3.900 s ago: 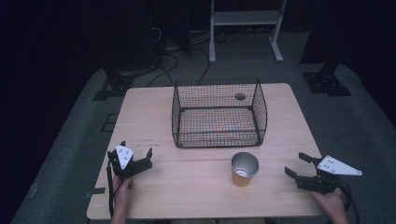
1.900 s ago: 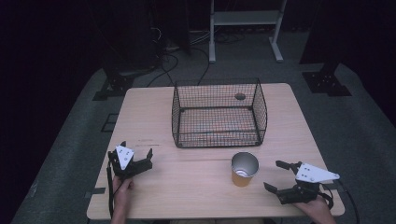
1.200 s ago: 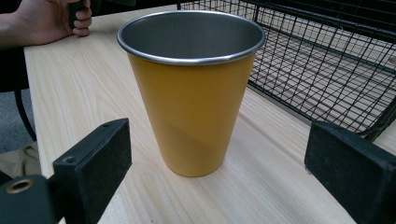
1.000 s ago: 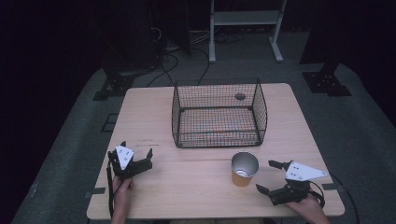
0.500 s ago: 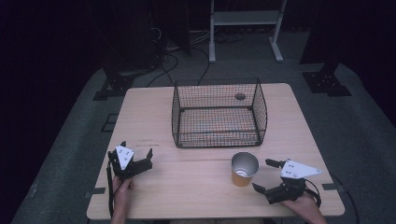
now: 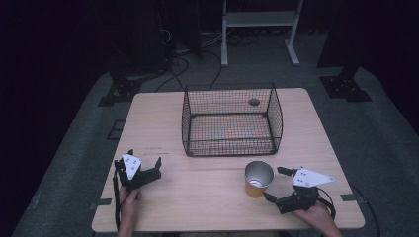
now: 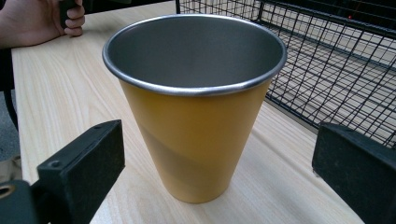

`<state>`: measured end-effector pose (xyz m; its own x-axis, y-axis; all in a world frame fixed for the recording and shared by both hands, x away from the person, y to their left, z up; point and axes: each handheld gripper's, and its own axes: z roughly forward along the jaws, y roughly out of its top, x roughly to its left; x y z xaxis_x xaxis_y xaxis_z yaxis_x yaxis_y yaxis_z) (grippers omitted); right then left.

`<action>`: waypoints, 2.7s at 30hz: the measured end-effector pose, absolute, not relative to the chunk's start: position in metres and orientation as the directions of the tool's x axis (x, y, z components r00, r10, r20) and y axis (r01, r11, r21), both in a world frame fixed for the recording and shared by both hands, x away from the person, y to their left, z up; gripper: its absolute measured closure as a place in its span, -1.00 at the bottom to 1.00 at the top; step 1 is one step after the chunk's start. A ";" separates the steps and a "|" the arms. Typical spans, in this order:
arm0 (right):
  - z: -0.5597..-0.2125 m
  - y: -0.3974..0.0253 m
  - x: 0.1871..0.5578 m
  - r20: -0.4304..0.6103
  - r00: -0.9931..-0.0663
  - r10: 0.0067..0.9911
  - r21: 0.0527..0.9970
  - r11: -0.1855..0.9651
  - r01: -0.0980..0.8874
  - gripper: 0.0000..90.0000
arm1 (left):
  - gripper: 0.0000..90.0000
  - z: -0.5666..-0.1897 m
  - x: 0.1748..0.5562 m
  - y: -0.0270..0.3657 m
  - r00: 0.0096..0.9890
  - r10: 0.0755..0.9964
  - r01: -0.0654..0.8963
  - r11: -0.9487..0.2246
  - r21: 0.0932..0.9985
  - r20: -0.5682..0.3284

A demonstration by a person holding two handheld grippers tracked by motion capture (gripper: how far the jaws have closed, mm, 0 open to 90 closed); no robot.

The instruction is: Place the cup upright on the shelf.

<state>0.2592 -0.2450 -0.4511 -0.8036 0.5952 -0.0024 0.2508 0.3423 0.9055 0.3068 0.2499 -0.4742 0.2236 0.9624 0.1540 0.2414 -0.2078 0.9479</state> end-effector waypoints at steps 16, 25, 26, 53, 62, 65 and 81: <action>-0.452 -0.236 0.265 -0.007 -0.802 0.597 0.906 0.343 0.248 -0.96 | -1.00 -0.474 0.307 0.250 0.224 0.963 0.242 -0.207 0.948 0.154; -0.452 -0.230 0.267 -0.011 -0.805 0.594 0.904 0.349 0.245 -0.96 | -1.00 -0.474 0.307 0.250 0.224 0.962 0.241 -0.208 0.948 0.154; -0.452 -0.229 0.267 -0.011 -0.805 0.594 0.905 0.347 0.244 -0.96 | -1.00 -0.474 0.307 0.250 0.224 0.962 0.241 -0.208 0.948 0.154; -0.449 -0.209 0.272 -0.008 -0.829 0.559 0.911 0.345 0.224 -0.95 | -1.00 -0.474 0.307 0.250 0.225 0.962 0.240 -0.208 0.948 0.154; -0.448 -0.211 0.273 0.005 -0.831 0.556 0.914 0.334 0.229 -0.86 | -1.00 -0.474 0.307 0.250 0.225 0.962 0.240 -0.209 0.948 0.155; -0.448 -0.211 0.273 0.007 -0.832 0.555 0.914 0.334 0.231 -0.86 | -1.00 -0.474 0.307 0.250 0.225 0.962 0.240 -0.209 0.948 0.154; -0.445 -0.215 0.274 0.021 -0.838 0.545 0.917 0.324 0.234 -0.73 | -1.00 -0.474 0.307 0.250 0.225 0.962 0.240 -0.208 0.948 0.154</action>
